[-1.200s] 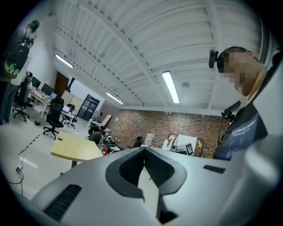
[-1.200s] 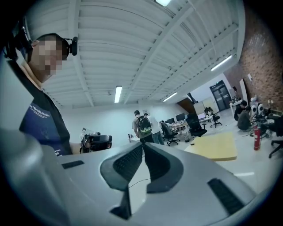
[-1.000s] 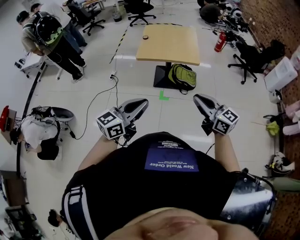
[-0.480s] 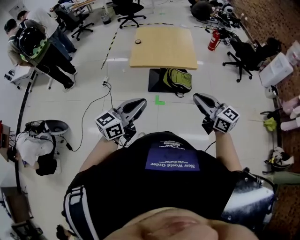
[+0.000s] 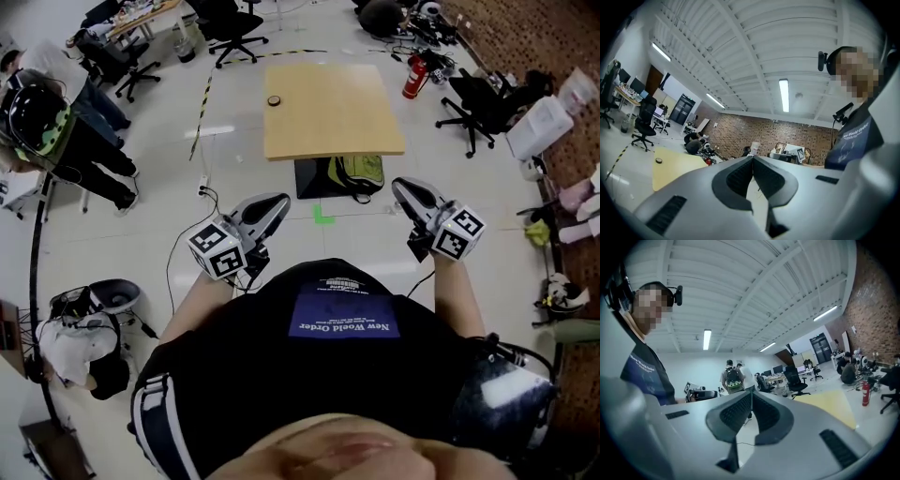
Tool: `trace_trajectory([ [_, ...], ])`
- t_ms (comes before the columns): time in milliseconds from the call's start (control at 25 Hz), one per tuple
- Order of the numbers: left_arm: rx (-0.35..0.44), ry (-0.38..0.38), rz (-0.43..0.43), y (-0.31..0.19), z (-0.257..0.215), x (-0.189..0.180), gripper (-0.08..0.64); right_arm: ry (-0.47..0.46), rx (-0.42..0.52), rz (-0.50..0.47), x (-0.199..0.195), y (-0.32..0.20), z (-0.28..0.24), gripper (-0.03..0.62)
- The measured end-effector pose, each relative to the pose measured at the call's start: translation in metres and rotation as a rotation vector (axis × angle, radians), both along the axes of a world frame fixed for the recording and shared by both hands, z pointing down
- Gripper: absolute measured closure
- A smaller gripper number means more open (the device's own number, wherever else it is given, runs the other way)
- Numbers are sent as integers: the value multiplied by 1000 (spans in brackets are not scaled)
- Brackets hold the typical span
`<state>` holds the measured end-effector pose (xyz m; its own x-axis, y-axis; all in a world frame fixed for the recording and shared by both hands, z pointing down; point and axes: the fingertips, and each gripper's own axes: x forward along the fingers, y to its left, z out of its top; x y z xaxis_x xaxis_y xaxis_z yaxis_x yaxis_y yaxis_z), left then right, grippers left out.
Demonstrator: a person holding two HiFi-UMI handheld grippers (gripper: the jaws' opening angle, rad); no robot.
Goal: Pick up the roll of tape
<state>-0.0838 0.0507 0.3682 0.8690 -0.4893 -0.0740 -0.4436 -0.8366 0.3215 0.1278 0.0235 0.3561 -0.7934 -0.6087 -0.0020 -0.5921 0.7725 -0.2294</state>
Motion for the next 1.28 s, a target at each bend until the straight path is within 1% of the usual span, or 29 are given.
trace_trajectory([
  [120, -15, 2, 14, -27, 5, -10, 554, 2, -16, 13, -13, -26, 5, 598],
  [240, -39, 5, 19, -50, 10, -13, 554, 20, -34, 13, -15, -49, 11, 598],
  [360, -55, -3, 4, -76, 14, -6, 554, 11, -47, 9, -2, -80, 16, 598],
  [440, -60, -12, -14, -97, 17, 5, 554, -6, -56, -3, 11, -105, 20, 598],
  [560, -52, -30, -53, -132, 16, 32, 554, -27, -45, -46, 35, -150, 20, 598],
  [720, -24, -45, -143, -187, 9, 66, 554, -21, -39, -151, 59, -223, 21, 598],
  [840, -37, -42, -202, -222, 1, 91, 554, -15, -39, -234, 74, -268, 16, 598],
  [1000, -57, -24, -255, -259, -9, 117, 554, -23, -30, -300, 88, -313, 13, 598],
  [1120, -70, -47, -270, -277, -5, 120, 554, -37, -48, -320, 87, -342, 19, 598],
  [1280, -89, -61, -288, -305, 7, 97, 554, -34, -70, -317, 69, -370, 32, 598],
])
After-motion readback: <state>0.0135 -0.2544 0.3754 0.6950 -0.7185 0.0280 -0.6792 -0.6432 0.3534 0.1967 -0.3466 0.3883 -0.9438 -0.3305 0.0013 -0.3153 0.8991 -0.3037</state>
